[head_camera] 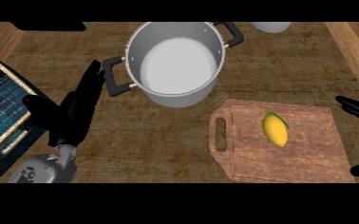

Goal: Pick the lemon from the cutting board and place it in the pot

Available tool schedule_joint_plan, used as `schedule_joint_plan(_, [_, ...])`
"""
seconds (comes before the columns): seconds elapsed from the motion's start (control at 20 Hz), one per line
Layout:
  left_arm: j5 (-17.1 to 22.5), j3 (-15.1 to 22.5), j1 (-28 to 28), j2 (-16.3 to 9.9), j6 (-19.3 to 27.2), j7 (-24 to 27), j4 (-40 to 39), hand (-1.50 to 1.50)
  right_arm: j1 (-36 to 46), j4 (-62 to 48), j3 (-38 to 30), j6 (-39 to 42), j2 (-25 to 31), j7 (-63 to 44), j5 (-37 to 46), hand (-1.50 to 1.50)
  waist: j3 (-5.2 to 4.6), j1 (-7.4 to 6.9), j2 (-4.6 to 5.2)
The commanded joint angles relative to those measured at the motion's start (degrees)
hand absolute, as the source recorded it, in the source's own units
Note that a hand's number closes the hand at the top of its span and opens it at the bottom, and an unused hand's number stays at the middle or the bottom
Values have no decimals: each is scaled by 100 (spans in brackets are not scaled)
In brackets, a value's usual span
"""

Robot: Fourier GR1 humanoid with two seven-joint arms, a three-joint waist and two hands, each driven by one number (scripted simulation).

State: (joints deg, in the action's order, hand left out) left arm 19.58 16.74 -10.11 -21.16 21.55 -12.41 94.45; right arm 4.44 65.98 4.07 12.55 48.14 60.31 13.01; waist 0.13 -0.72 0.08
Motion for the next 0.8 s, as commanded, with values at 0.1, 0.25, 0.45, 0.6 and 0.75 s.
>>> schedule_joint_plan(0.1, [10, -228, 76, 16, -342, 91, -210, 0, 361, -447, 72, 254, -241, 826, 116, -150, -10, 40, 3])
schedule_joint_plan(0.25, [-237, 38, 208, 213, -111, -39, 97, 0, 294, -270, 40, 389, -220, 675, -92, -150, -10, 41, -11])
schedule_joint_plan(0.45, [-339, -128, 73, 208, -107, -120, 48, 0, 14, 145, 151, 279, -322, 584, -125, -150, -11, 81, -12])
schedule_joint_plan(0.6, [-355, -166, 141, 295, -236, -23, -91, 0, -30, 210, 222, 230, -452, 451, -138, -150, -13, 79, -9])
schedule_joint_plan(0.75, [-150, -528, -32, 152, -553, -202, -87, 0, 164, 401, 225, 370, -484, -49, -136, -150, -14, 64, -7])
